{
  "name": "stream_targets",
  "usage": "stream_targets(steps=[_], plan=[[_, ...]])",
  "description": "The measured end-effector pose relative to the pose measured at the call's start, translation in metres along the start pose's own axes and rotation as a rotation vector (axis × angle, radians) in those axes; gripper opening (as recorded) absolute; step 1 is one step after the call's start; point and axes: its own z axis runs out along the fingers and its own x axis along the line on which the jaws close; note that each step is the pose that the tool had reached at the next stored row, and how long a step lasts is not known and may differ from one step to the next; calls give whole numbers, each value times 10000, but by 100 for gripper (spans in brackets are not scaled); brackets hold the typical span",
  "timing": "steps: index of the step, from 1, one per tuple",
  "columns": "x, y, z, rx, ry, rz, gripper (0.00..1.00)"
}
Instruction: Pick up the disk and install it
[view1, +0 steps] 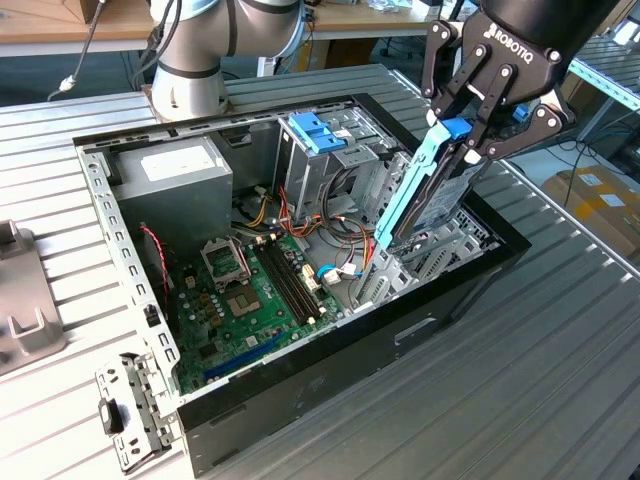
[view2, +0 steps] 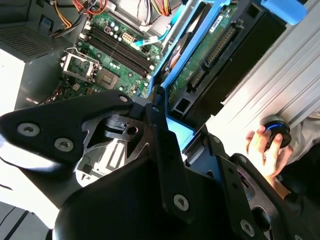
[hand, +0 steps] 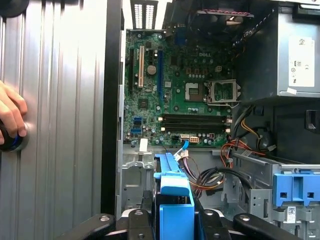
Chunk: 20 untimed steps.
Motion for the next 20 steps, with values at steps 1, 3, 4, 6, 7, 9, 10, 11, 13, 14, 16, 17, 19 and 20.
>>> stream_targets(steps=[1, 3, 4, 6, 7, 9, 10, 11, 13, 14, 16, 17, 19, 20], plan=[[1, -7, 6, 0, 0, 0, 37], [2, -16, 14, 0, 1, 0, 37], [2, -20, 17, 0, 1, 0, 37], [3, -27, 23, 0, 0, 0, 37], [3, -30, 25, 0, 0, 0, 37], [4, -42, 32, 0, 1, 0, 37], [4, -46, 34, 0, 1, 0, 37], [4, -54, 38, 0, 1, 0, 37], [4, -61, 41, 0, 1, 0, 37], [5, -70, 45, 0, 1, 0, 37], [6, -87, 51, 0, 1, 0, 37], [6, -93, 53, 0, 1, 0, 37], [7, -108, 56, 0, 1, 0, 37], [7, -114, 58, 0, 1, 0, 37]])
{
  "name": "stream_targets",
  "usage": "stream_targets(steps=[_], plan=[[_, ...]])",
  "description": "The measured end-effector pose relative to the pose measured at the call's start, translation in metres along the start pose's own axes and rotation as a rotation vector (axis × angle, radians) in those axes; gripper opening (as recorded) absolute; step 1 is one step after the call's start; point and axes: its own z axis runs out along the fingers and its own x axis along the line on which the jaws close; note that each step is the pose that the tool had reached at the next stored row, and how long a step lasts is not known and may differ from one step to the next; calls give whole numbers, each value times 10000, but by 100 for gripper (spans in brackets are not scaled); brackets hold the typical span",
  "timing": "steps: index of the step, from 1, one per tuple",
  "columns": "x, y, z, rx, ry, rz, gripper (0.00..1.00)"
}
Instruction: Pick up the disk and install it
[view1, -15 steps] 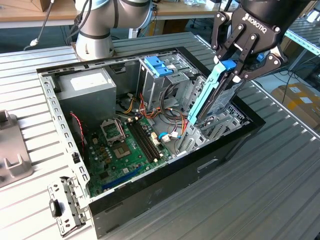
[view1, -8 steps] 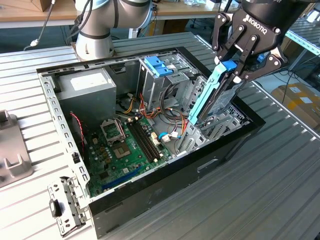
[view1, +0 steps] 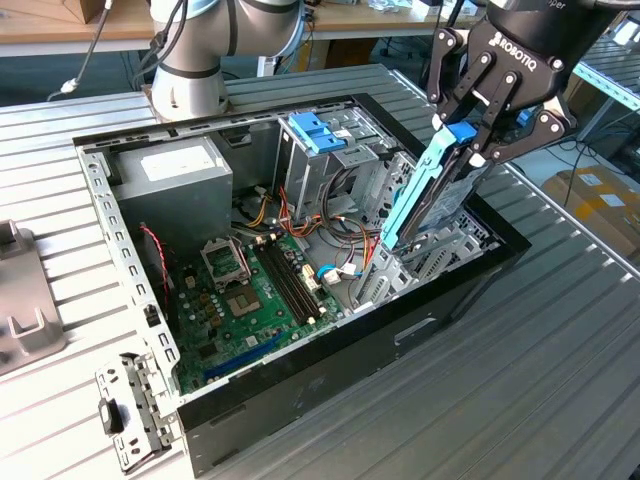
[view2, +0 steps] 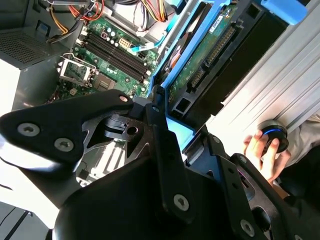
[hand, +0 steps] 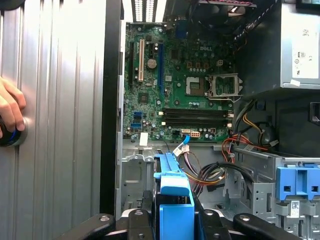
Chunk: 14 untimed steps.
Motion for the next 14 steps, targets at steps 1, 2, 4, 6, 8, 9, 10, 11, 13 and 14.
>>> stream_targets(steps=[1, 2, 4, 6, 8, 9, 10, 11, 13, 14], plan=[[0, -6, 1, 0, 0, 0, 37], [1, -12, 1, 0, 0, 0, 37], [1, -23, 3, 0, 0, 0, 37], [1, -39, 4, 0, -1, 0, 37], [1, -52, 4, 0, -1, 0, 37], [1, -57, 4, 0, -1, 1, 37], [2, -63, 4, 0, -1, 0, 37], [2, -70, 5, 0, 0, 0, 37], [3, -89, 7, 0, 1, 0, 37], [3, -94, 10, 0, 0, 0, 37]])
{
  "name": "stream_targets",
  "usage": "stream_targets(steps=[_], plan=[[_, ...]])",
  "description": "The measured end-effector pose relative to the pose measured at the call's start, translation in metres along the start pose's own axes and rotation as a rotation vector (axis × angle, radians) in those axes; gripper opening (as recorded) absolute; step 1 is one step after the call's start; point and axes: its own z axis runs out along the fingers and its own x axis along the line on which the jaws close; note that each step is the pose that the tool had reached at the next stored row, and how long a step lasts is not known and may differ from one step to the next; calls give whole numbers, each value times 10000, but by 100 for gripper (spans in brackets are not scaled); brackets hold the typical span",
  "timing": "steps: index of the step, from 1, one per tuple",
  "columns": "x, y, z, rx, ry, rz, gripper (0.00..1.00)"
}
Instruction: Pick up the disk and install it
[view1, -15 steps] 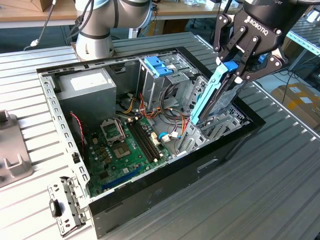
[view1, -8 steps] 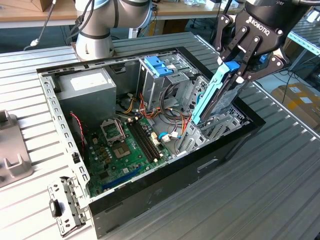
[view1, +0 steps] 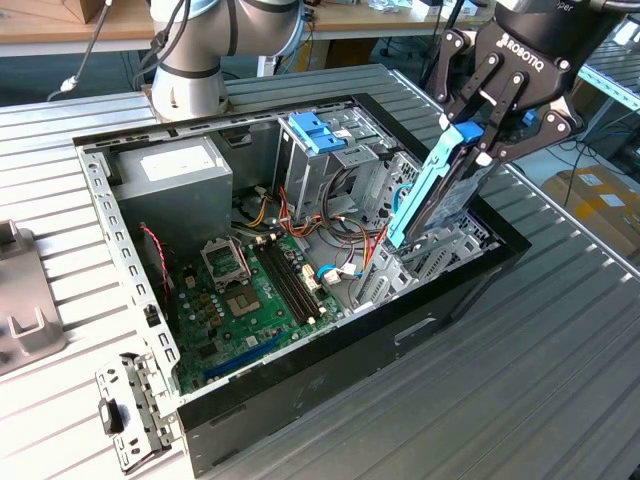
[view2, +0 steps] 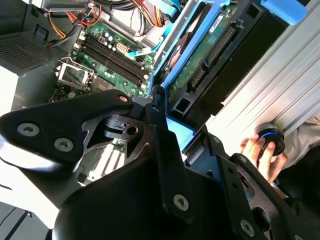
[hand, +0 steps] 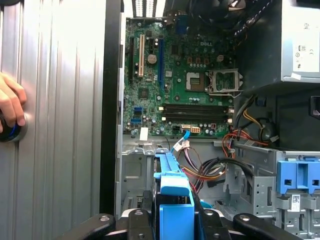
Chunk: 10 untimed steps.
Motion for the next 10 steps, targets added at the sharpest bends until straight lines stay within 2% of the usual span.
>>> stream_targets(steps=[10], plan=[[15, -25, 64, -3, 0, 0, 37]])
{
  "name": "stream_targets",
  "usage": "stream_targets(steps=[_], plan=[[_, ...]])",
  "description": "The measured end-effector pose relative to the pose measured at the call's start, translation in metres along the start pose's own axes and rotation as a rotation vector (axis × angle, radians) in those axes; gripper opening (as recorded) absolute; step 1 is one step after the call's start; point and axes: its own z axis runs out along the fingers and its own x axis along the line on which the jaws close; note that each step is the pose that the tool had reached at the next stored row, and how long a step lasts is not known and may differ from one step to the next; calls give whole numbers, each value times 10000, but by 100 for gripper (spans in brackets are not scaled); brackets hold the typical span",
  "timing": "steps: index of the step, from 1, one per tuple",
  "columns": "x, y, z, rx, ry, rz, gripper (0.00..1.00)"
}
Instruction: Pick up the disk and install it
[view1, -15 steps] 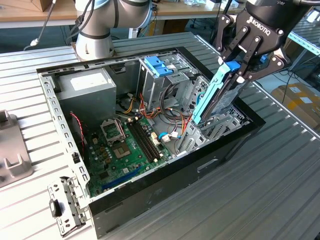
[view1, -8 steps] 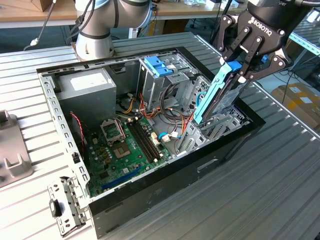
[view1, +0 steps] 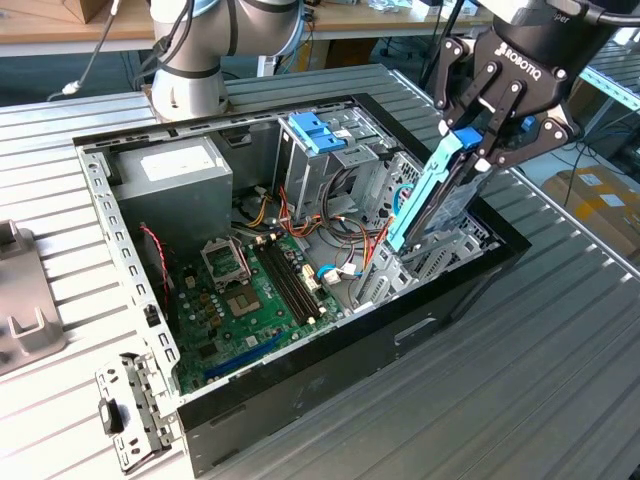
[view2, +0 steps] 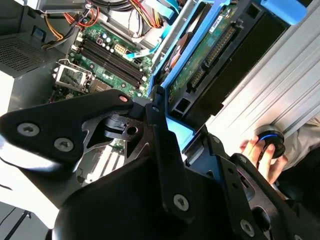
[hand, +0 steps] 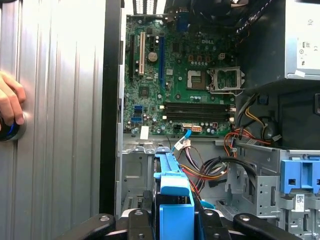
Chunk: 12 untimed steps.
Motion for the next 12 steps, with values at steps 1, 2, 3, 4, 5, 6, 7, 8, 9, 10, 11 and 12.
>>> stream_targets(steps=[1, 2, 3, 4, 5, 6, 7, 8, 9, 10, 11, 12], plan=[[1, -8, 5, -1, -1, 0, 37], [2, -19, 10, -1, -1, 0, 37], [2, -25, 14, -2, -1, 0, 37], [2, -28, 17, -2, 0, 0, 37], [3, -30, 22, -2, 0, 1, 37], [4, -29, 25, -2, 0, 1, 37], [5, -30, 29, -1, -1, 0, 37], [6, -31, 31, -1, 0, -1, 37], [8, -31, 35, -2, 0, -1, 37], [11, -30, 38, -1, -1, -1, 37], [12, -30, 42, -2, -1, -1, 37], [14, -31, 47, -1, -1, -1, 37]])
